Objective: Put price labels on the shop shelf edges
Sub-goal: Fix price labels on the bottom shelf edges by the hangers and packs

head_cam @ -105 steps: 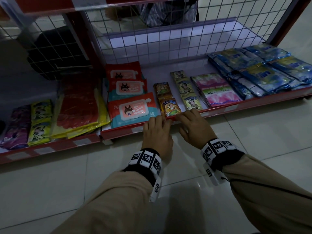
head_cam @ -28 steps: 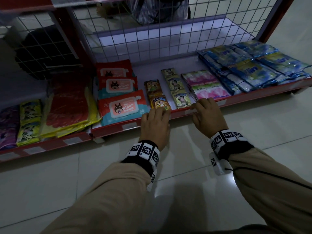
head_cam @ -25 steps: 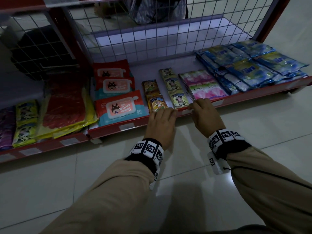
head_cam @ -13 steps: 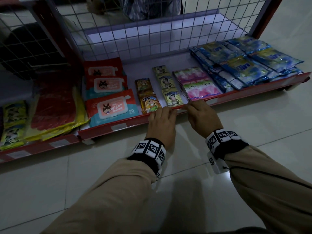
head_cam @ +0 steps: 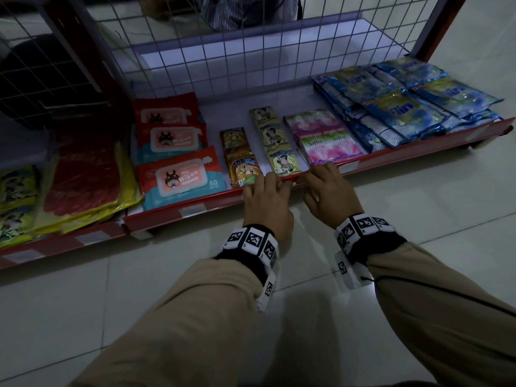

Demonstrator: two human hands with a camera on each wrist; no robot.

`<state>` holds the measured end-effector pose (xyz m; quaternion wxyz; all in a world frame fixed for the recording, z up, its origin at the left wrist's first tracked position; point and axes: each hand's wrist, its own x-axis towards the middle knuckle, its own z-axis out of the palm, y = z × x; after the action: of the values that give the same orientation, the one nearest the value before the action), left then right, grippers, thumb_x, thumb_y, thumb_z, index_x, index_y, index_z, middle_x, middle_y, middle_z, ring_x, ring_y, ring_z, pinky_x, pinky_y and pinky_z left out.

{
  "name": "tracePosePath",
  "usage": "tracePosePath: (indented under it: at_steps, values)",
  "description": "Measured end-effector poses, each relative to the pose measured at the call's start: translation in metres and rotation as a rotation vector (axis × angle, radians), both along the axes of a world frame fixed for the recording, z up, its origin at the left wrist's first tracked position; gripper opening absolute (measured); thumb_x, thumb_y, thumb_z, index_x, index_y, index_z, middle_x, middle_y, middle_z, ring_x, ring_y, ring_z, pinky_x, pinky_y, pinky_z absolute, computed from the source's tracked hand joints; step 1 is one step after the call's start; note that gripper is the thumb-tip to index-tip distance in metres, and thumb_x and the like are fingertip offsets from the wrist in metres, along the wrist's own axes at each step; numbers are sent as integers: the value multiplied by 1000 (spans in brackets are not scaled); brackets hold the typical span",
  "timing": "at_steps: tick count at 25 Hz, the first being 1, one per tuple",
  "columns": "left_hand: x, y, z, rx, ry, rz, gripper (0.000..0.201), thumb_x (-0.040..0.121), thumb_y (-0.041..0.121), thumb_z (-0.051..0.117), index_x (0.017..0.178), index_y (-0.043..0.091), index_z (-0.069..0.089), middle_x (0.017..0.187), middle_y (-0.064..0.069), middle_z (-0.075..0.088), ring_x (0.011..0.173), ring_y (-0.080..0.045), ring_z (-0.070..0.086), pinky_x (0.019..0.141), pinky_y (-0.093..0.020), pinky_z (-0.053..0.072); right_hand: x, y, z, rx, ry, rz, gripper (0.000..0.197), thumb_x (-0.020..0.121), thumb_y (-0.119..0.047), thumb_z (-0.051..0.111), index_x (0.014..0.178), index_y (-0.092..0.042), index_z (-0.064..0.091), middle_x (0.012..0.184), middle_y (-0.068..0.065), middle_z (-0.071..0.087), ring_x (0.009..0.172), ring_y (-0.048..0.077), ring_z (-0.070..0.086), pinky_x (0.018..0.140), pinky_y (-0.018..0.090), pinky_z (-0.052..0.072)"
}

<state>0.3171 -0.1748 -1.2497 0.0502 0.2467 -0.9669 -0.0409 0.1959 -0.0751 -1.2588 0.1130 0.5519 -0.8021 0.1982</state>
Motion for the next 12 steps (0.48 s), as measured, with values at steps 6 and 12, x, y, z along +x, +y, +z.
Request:
tracePosePath:
  at_steps: [6,12]
  values:
    - [5,-3,1,-3,10,-27,55,78,25,54,131,26,44,121,-4,41,114,-26,36,87,-39,28,0,-1,1,77,30,-8,25,73,-8,66,97,-3,66,95,16,62,94,36,54,71,38,48]
    - [6,-2,3,8,28,-14,49,82,26,52,131,23,46,123,-3,43,115,-25,36,89,-37,26,-4,-9,10,157,-117,-72,17,84,-15,61,98,-8,66,102,13,59,101,31,47,78,43,46]
